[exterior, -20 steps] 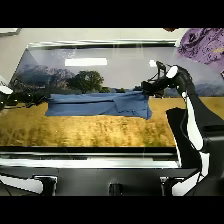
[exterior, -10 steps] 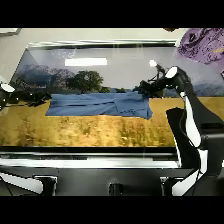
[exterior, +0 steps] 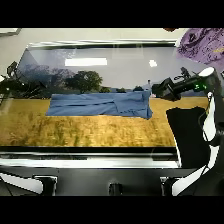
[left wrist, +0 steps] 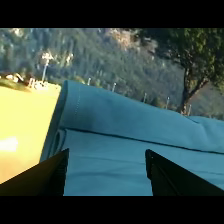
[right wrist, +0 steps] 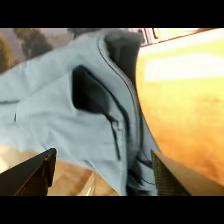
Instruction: Fold the clothes and pants, and hang the long-sleeved shirts on hangers.
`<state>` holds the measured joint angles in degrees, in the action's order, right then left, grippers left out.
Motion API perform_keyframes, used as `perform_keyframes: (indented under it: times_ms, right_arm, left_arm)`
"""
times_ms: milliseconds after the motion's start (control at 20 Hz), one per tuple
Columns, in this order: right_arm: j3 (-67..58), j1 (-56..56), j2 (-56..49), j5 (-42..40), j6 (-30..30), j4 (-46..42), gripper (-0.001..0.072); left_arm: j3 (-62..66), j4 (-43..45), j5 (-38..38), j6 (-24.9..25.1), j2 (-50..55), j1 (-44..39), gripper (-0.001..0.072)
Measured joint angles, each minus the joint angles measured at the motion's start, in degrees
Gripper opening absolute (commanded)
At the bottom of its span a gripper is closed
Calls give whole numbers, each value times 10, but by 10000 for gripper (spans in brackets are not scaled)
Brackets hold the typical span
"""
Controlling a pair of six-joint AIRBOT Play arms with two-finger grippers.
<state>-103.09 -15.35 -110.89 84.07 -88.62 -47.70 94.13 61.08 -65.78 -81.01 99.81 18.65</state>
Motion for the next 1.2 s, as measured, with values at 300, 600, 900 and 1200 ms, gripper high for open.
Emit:
perform_keyframes:
  times_ms: [300, 600, 900, 1200]
  right_arm:
    - [0, 2, -72, 24, 77, 40, 677]
    - [-1, 34, -113, 33, 105, 70, 675]
    - [0, 81, -123, 9, 111, 66, 226]
    - [-2, 103, -102, -27, 81, 48, 25]
  left_arm:
    - [6, 0, -11, -11, 0, -2, 551]
    - [7, 0, -13, -20, -1, -2, 551]
    - [7, -12, -14, -21, -1, -3, 551]
    - [7, -62, -13, -21, 4, -15, 16]
